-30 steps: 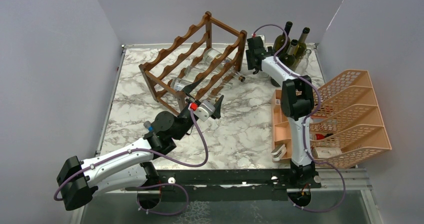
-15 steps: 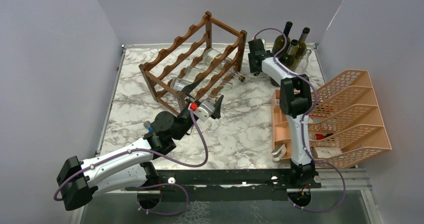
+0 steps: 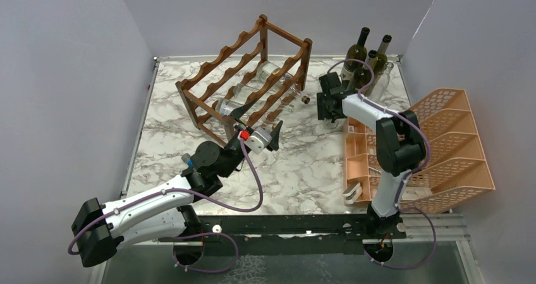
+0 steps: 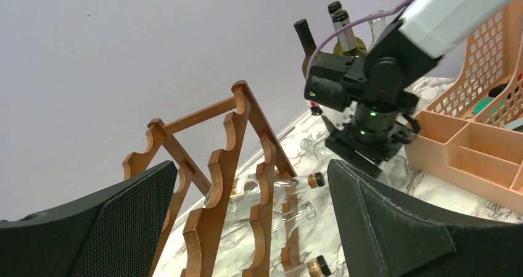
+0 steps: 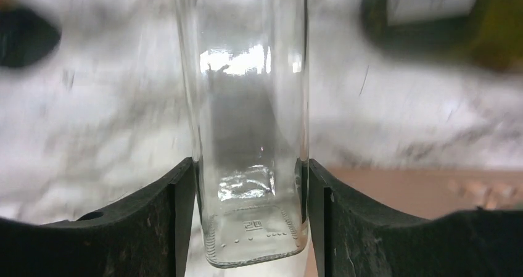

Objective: Take the wine bottle off the wine rack

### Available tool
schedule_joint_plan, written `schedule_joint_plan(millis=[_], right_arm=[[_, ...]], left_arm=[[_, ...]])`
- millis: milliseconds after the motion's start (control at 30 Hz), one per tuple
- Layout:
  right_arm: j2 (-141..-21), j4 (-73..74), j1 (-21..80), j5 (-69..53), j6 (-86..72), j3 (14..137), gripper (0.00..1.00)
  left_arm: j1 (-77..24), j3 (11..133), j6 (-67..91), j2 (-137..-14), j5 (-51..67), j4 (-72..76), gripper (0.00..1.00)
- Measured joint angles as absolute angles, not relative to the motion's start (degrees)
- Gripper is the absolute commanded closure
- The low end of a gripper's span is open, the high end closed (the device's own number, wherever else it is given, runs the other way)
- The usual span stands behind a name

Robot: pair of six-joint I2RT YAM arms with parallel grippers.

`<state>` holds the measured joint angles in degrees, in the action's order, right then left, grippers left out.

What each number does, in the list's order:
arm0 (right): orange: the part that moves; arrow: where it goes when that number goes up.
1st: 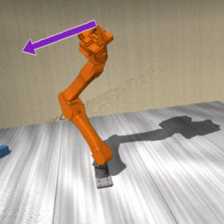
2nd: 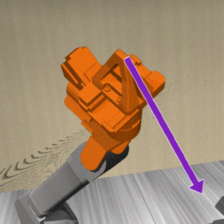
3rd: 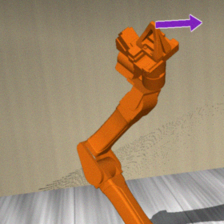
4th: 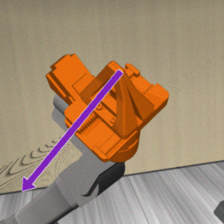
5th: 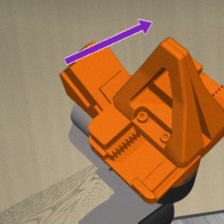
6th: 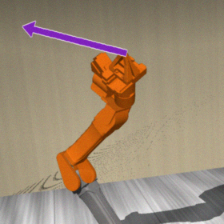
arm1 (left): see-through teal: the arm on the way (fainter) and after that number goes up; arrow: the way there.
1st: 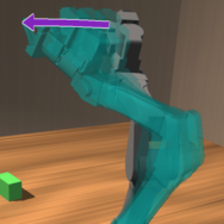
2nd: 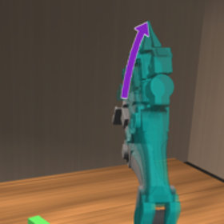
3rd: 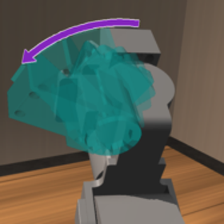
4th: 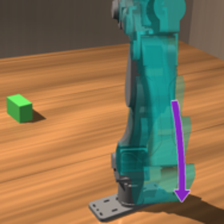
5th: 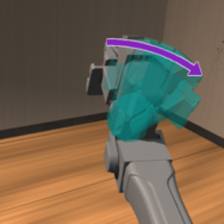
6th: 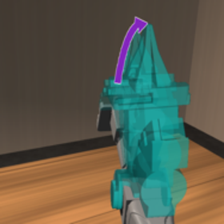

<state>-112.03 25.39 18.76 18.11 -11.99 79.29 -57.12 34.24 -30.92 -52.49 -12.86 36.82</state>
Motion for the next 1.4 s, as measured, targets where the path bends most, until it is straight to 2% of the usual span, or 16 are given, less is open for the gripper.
schedule_joint_plan(millis=[167,367,433,633,800,967,1133,1400], right_arm=[[-99.5,26.3,23.0,14.9,-16.3,65.2,0.40],[-89.6,28.6,24.4,9.6,-19.1,55.0,0.06],[-88.4,30.5,24.4,9.1,-19.3,55.0,0.00],[-88.1,33.0,24.4,9.1,-16.5,63.3,0.01],[-96.0,31.3,24.0,9.8,-13.1,77.8,0.17],[-110.0,30.2,23.5,10.5,-9.4,91.5,0.27],[-118.2,30.8,22.7,11.4,-7.3,97.1,0.40],[-121.8,32.8,19.6,9.6,-6.5,100.9,0.40]], left_arm=[[-57.1,34.2,-30.6,-52.5,-12.5,36.8,0.01],[-57.1,34.2,-30.5,-52.8,-12.4,36.8,0.01],[-57.1,34.2,-30.5,-52.8,-12.4,36.8,0.01],[-57.1,34.2,-30.6,-52.7,-12.4,36.8,0.01],[-57.1,34.2,-30.7,-52.5,-12.4,36.8,0.01],[-57.1,34.2,-30.8,-52.5,-12.4,36.8,0.01],[-57.1,34.2,-30.9,-52.5,-12.4,36.8,0.01],[-57.1,34.2,-31.0,-51.9,-12.4,36.8,0.01]])
